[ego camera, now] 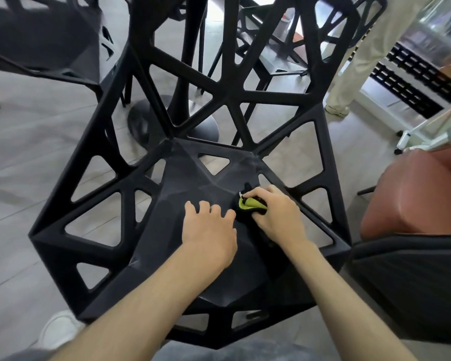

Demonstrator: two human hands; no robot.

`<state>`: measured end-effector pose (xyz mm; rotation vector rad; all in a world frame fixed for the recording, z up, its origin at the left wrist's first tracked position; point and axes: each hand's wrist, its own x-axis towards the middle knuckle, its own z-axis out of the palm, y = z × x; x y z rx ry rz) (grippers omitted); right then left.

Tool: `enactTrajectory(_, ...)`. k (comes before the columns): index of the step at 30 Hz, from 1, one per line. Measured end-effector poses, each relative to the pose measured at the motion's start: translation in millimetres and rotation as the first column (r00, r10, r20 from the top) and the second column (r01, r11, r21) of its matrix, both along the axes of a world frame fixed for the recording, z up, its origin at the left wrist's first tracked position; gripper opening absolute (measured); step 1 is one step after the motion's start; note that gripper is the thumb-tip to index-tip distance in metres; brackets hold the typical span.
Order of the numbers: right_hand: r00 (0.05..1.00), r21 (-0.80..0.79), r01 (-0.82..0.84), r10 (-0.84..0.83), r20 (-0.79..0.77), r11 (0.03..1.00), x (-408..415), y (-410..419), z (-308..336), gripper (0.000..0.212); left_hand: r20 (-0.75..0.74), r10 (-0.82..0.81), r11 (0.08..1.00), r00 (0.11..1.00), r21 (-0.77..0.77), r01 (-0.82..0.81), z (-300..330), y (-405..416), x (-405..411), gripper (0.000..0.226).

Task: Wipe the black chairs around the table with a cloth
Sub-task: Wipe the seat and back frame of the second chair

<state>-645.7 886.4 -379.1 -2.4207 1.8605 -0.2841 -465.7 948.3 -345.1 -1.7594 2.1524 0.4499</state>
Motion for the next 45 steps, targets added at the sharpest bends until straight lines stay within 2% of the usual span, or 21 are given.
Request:
enactTrajectory(3,0.989,-0.139,0.063,-0.081,-0.122,0.988,-9.1,-9.1,2.5,0.037,0.032,-0.016,1.000,0.999,-0.001,0.016,0.3,3.2,3.5,0.054)
enactTrajectory(5,0.975,-0.235,0.150,-0.183,-0.123,0.960,-13.7,-26.4,2.8,0.035,0.048,-0.023,1.000,0.999,-0.012,0.023,-0.5,4.3,5.7,0.055)
enactTrajectory(7,0.973,-0.279,0.154,-0.195,-0.127,0.948,-7.4,-51.9,0.7,0.037,0.062,-0.041,0.999,0.997,-0.018,0.042,-2.0,6.6,5.2,0.058)
enactTrajectory(12,0.991,-0.210,0.117,-0.128,-0.041,0.971,26.2,-96.2,-0.5,0.037,0.052,-0.036,0.999,0.998,-0.011,0.037,-6.4,8.8,1.1,0.063)
enactTrajectory(20,0.940,-0.152,0.096,-0.140,-0.311,0.984,-33.4,-9.6,21.5,0.033,0.078,-0.029,1.000,0.997,0.015,0.028,-3.2,3.1,3.6,0.056)
enactTrajectory(24,0.951,-0.168,0.111,-0.154,-0.267,0.980,-36.0,-4.0,18.2,0.031,0.056,-0.033,0.999,0.998,0.006,0.033,-1.5,5.3,-0.3,0.056)
enactTrajectory(29,0.992,-0.216,0.049,-0.072,-0.102,0.975,0.7,-63.6,-3.6,0.039,0.018,-0.021,0.999,1.000,-0.031,0.022,-4.0,3.7,6.8,0.057)
enactTrajectory(32,0.996,-0.245,0.084,-0.085,0.007,0.966,28.9,-104.8,-11.5,0.041,0.024,-0.008,1.000,1.000,-0.022,0.009,-5.7,1.1,13.4,0.059)
enactTrajectory(35,0.991,-0.261,0.134,-0.126,0.050,0.956,38.8,-115.9,-19.1,0.039,0.022,0.000,1.000,1.000,-0.012,0.000,-3.8,-2.6,15.7,0.062)
enactTrajectory(38,0.984,-0.208,0.154,-0.130,0.125,0.966,31.8,-89.8,-20.7,0.039,-0.013,0.025,1.000,1.000,0.011,-0.025,1.9,-7.4,15.4,0.068)
enactTrajectory(41,0.986,-0.113,0.140,-0.128,0.108,0.984,24.9,-34.9,-17.8,0.039,-0.074,0.057,0.998,0.996,-0.007,-0.058,12.2,-11.2,14.4,0.068)
enactTrajectory(45,0.987,-0.010,0.127,-0.126,0.101,0.992,23.2,52.5,-6.1,0.041,-0.176,0.086,0.980,0.981,-0.160,-0.115,27.9,-11.2,20.3,0.050)
